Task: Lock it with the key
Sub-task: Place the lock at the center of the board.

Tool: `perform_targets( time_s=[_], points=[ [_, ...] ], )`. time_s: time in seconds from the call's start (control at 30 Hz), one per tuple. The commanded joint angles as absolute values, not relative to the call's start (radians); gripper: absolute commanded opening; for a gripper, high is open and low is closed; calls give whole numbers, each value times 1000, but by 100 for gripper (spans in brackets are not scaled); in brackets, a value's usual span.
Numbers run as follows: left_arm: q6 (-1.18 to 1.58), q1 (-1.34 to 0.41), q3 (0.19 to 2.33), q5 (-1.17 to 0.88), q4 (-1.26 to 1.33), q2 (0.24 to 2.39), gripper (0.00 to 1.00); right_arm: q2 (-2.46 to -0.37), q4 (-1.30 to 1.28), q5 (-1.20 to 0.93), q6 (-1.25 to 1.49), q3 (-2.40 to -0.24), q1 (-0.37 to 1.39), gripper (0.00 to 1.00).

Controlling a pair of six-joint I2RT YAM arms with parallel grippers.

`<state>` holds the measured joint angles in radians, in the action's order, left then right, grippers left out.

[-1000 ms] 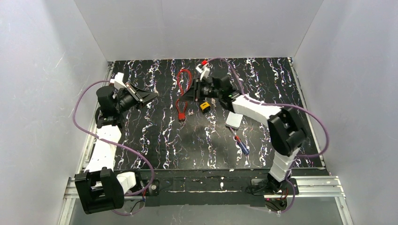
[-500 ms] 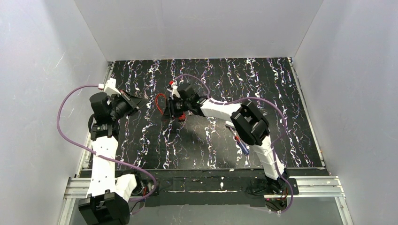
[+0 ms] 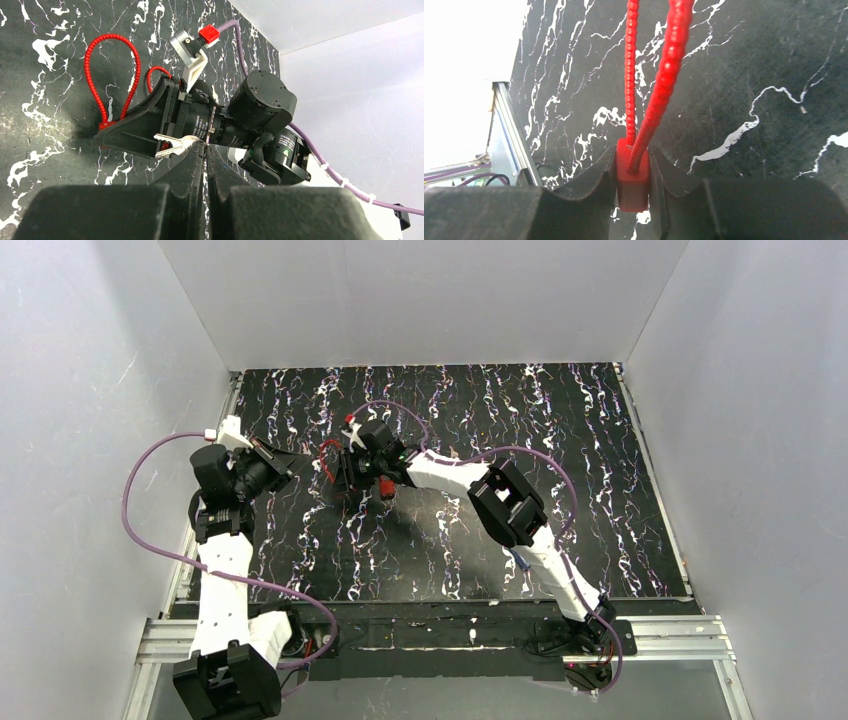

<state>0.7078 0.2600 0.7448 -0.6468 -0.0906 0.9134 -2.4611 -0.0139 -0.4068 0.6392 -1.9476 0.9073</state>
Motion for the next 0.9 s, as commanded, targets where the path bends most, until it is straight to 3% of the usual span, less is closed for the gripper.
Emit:
perform_targets(
  time_s=[0.0, 0.17, 0.53, 0.87],
  points=[
    [722, 273, 727, -646, -43, 913, 0, -2467, 6, -404, 667, -2011, 920, 35],
    [732, 278, 726, -650, -35, 926, 0, -2459, 24, -417, 686, -1981, 922, 41],
    [717, 279, 732, -668, -38, 934, 0, -2310, 31, -422, 680, -1823, 922, 81],
    [502, 268, 873, -737, -164, 1142, 0, -2018, 38, -472, 570, -1603, 882, 98]
  ],
)
